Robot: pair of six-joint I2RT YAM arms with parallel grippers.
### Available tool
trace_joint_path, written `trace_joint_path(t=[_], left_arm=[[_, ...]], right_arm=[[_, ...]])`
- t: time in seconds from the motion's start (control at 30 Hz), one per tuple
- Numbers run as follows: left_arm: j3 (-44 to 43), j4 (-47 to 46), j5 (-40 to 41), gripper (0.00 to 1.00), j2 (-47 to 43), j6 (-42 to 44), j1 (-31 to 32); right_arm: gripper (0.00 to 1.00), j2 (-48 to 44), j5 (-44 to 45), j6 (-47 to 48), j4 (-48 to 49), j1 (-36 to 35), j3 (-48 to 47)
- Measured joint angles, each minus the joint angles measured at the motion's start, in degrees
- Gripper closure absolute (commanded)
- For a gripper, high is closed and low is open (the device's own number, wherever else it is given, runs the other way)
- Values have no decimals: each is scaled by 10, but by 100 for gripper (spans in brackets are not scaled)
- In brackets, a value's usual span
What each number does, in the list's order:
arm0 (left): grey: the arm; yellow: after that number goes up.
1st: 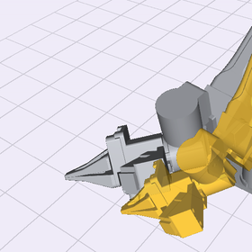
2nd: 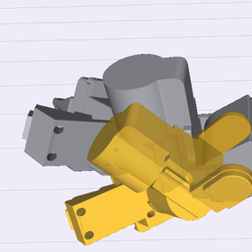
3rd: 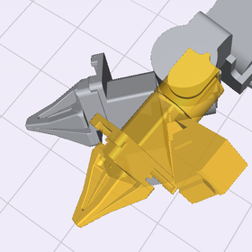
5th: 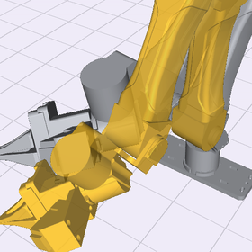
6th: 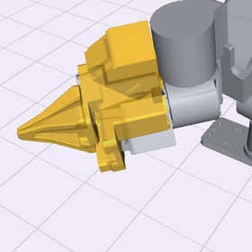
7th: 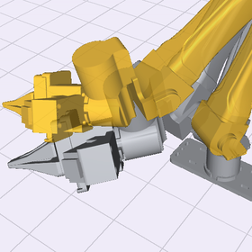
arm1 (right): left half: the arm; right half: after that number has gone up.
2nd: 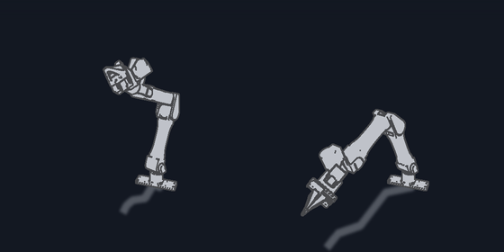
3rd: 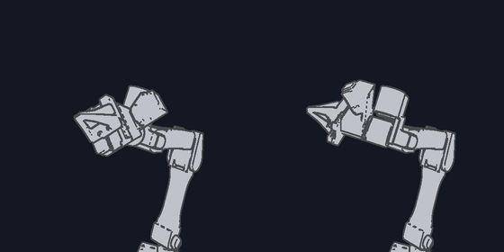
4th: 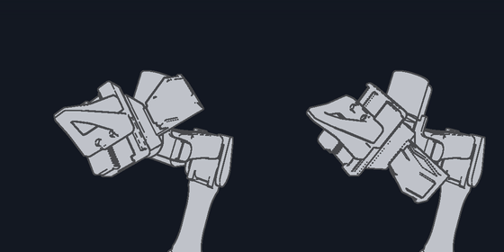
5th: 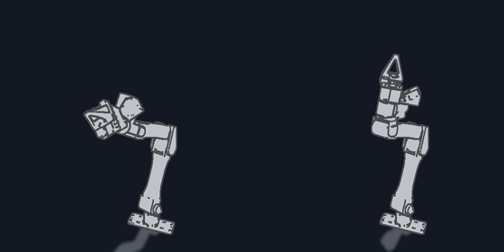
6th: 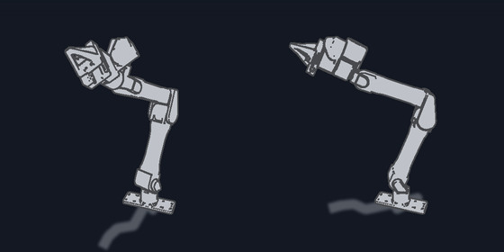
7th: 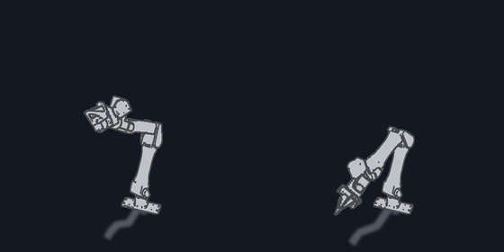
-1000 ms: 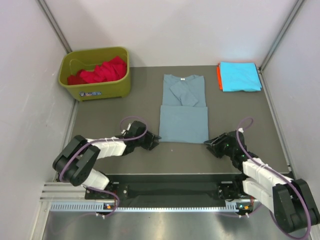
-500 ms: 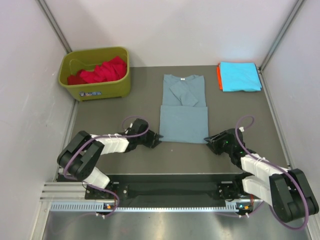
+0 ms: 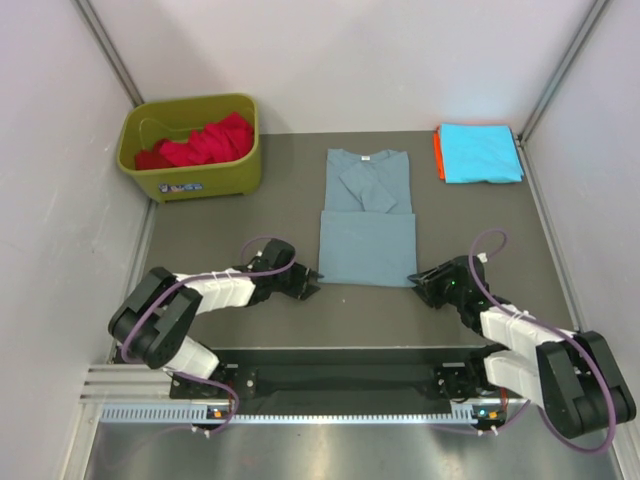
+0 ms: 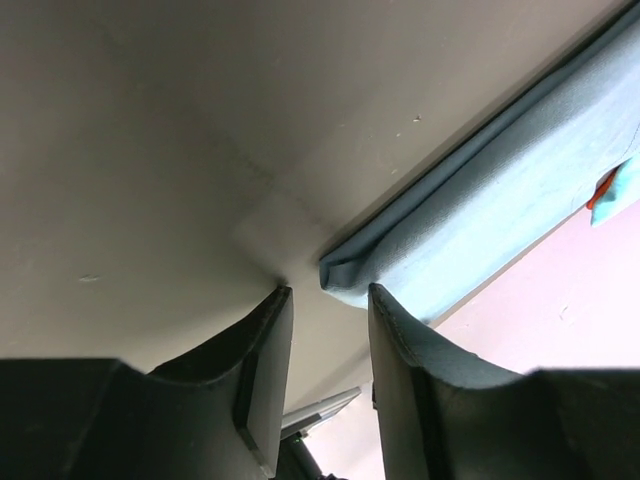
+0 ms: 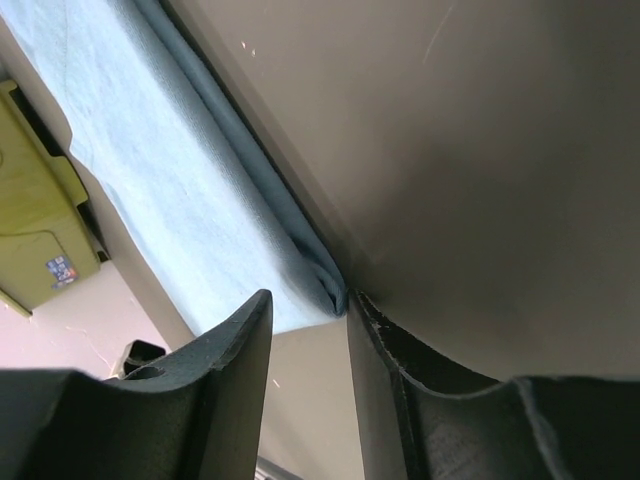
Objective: Fold and stack the t-shirts
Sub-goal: Fold the tshirt
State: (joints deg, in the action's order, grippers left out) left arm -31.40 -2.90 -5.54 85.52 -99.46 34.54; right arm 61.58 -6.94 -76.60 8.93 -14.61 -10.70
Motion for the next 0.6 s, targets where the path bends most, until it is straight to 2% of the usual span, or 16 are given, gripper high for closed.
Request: trace_joint_path(t=[0.23, 0.37, 0.4, 0.57, 0.6], left_arm=[[-1, -19, -9, 62, 14, -10, -1], [1, -27, -8, 69, 18, -11, -4], [2, -30, -8, 71, 21, -11, -5], [5, -53, -12, 90, 35, -11, -11], [5, -58, -14, 100, 37, -10, -12]], right_arm=[[65, 17, -3, 0, 7, 0, -7], [68, 21, -4, 0, 10, 0, -7], [71, 22, -4, 0, 10, 0, -7], [80, 31, -6, 0, 14, 0, -6], [87, 33, -6, 0, 15, 0, -6]])
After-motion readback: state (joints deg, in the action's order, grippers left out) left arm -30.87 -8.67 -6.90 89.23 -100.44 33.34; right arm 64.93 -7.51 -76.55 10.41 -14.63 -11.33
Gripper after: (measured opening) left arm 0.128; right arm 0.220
